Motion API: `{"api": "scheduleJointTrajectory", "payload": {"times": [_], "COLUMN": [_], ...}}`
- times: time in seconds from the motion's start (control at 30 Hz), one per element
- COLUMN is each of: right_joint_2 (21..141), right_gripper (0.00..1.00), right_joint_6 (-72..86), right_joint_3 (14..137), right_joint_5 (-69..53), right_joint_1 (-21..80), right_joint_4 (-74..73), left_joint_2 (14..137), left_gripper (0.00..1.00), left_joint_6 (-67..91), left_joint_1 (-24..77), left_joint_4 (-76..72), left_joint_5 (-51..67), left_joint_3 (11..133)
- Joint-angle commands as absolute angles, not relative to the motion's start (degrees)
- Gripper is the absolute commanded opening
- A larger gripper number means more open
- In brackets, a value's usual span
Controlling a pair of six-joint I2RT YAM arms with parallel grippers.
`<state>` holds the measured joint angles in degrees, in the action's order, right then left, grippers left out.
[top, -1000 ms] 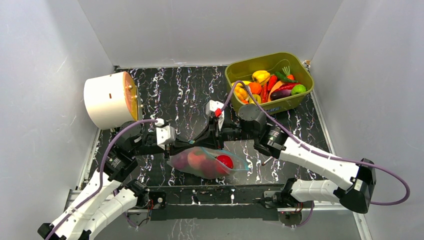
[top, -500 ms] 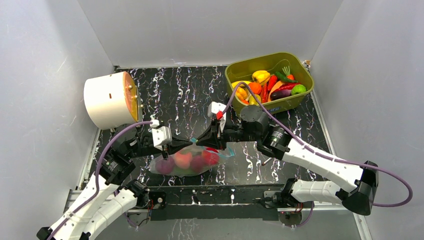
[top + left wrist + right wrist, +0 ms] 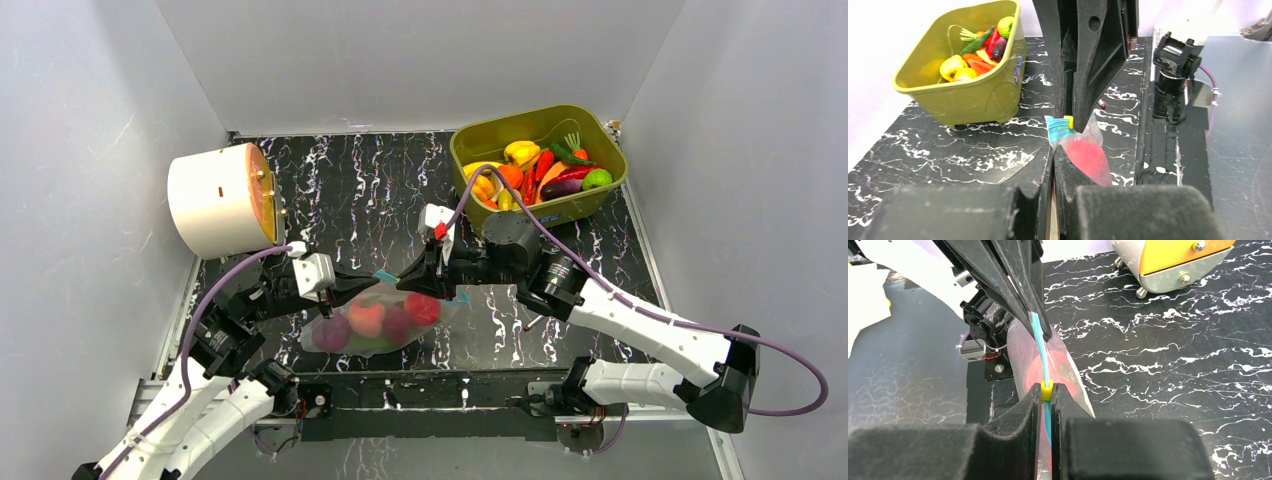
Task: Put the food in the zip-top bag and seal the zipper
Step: Zip the zipper food storage bag at the center of the board.
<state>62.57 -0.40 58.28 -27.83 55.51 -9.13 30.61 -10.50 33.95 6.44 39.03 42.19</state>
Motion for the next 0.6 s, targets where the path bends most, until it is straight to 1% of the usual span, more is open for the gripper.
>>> {"api": "scheduleJointTrajectory", "payload": {"times": [0.0,0.37,0.57], "right_joint_2": [61.5,59.5,58.4], "right_gripper": [0.0,0.0,0.0], "right_joint_6": [-2.1,-2.2,-2.4], "right_joint_3": [57.4,56.0,55.9], "right_joint_5": [-24.6,-19.6,-17.7], "right_joint_1": [55.3,55.2,54.9], "right_joint_4": [-15.0,-19.7,-21.9], "left_joint_2": [27.0,25.6,24.4], "left_gripper": [0.0,0.0,0.0], "left_joint_6": [-12.4,-14.6,-17.0], "left_joint_1": [33.7,33.7,33.7], "left_joint_4": [1.7,4.4,7.5], "left_joint_5": [33.3,29.6,24.8], "left_joint_3": [43.2,46.4,48.6]}}
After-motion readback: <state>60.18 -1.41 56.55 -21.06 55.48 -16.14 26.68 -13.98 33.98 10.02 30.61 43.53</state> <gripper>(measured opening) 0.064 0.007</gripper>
